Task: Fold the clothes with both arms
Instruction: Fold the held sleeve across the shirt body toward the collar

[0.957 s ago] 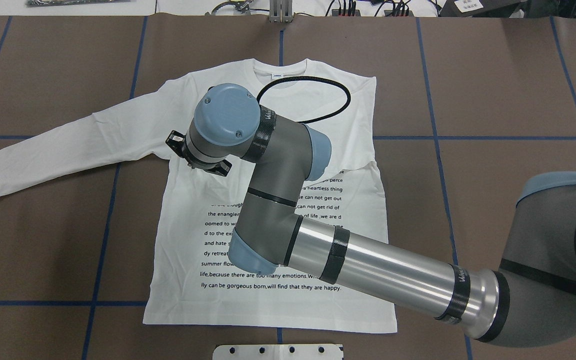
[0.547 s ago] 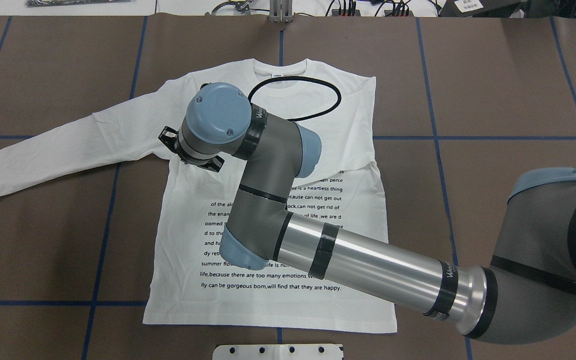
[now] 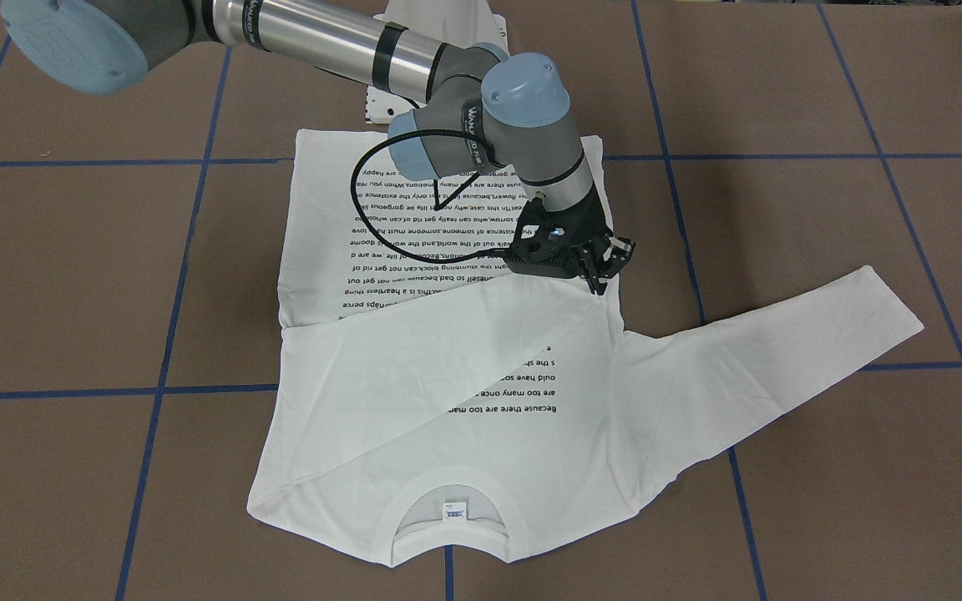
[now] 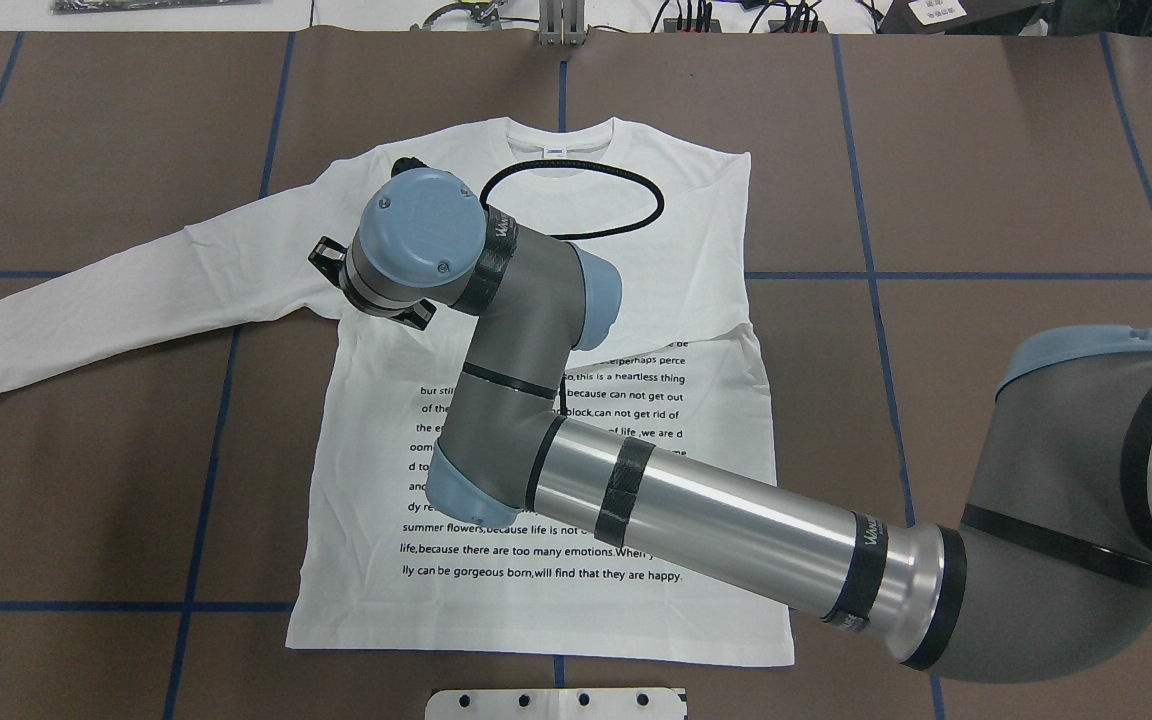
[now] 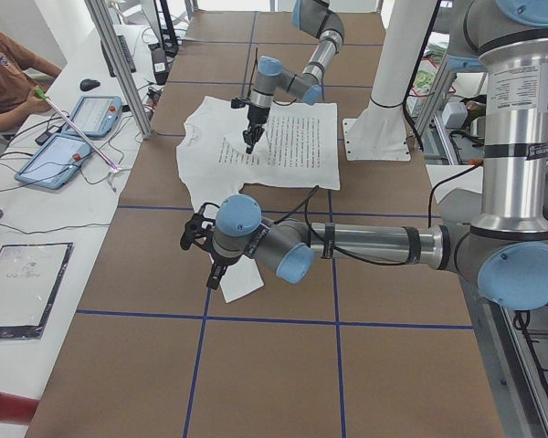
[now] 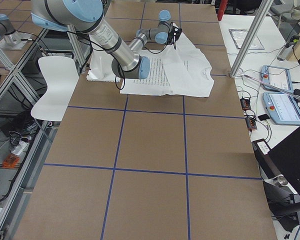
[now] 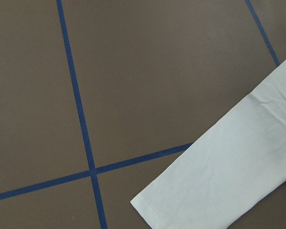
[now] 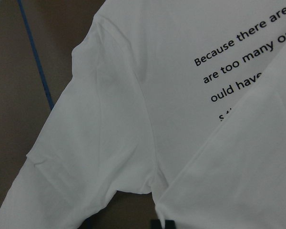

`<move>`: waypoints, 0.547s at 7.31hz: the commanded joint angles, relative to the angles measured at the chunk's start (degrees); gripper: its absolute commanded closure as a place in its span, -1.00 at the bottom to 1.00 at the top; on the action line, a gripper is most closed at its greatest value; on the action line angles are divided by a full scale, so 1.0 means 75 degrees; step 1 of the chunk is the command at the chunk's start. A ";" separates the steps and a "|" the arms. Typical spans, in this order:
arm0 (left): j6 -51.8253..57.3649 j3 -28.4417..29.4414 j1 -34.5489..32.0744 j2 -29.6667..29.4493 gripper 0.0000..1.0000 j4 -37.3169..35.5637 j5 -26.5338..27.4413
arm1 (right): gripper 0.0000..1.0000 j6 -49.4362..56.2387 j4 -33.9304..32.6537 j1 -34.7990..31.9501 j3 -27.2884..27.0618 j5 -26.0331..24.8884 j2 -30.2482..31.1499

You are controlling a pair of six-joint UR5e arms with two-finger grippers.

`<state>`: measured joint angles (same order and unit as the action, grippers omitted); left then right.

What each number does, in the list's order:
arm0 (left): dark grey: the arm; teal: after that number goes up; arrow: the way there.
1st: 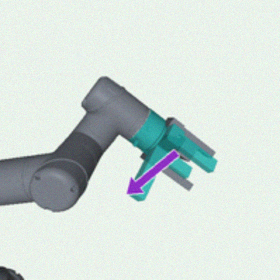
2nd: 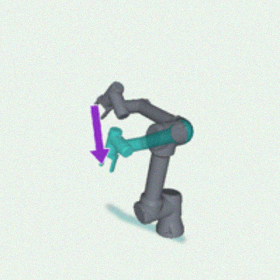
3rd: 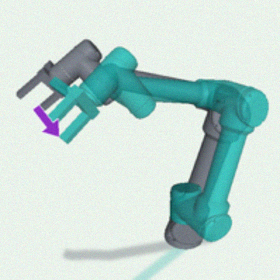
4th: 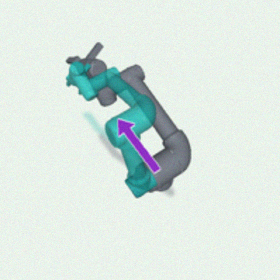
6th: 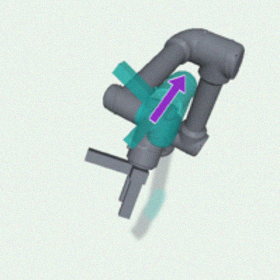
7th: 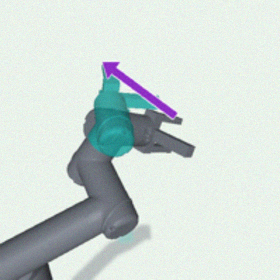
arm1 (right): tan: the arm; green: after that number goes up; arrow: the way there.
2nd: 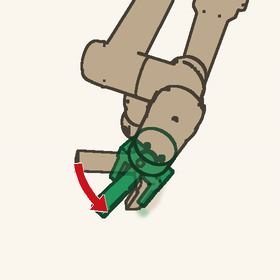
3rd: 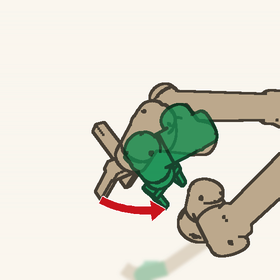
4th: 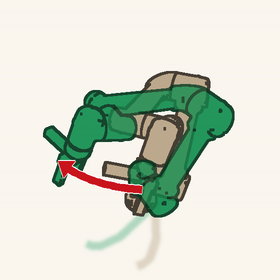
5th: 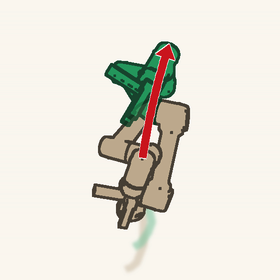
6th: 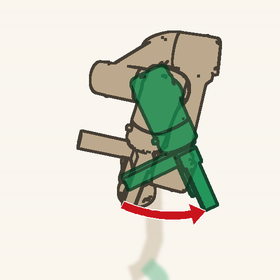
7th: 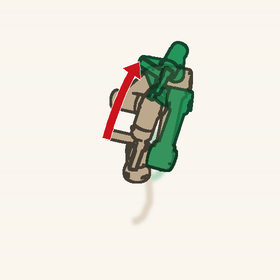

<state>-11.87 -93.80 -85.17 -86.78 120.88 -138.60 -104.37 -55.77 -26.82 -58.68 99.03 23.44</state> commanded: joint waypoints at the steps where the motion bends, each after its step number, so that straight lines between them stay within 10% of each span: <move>1: 0.0000 -0.0009 0.0000 0.0051 -1.00 0.0008 0.0000 | 0.90 -0.0030 0.0263 0.0002 0.0627 -0.0196 -0.0359; 3: 0.0000 -0.0079 0.0000 0.0098 -1.00 0.0008 0.0000 | 0.85 -0.0088 0.0311 0.0002 0.0757 -0.0301 -0.0452; 4: 0.0000 -0.0103 0.0000 0.0110 -1.00 0.0008 0.0000 | 0.39 -0.0100 0.0322 0.0002 0.0839 -0.0383 -0.0499</move>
<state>-11.86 -94.28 -85.17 -86.14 120.94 -138.60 -104.90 -53.51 -26.81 -53.25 96.86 20.19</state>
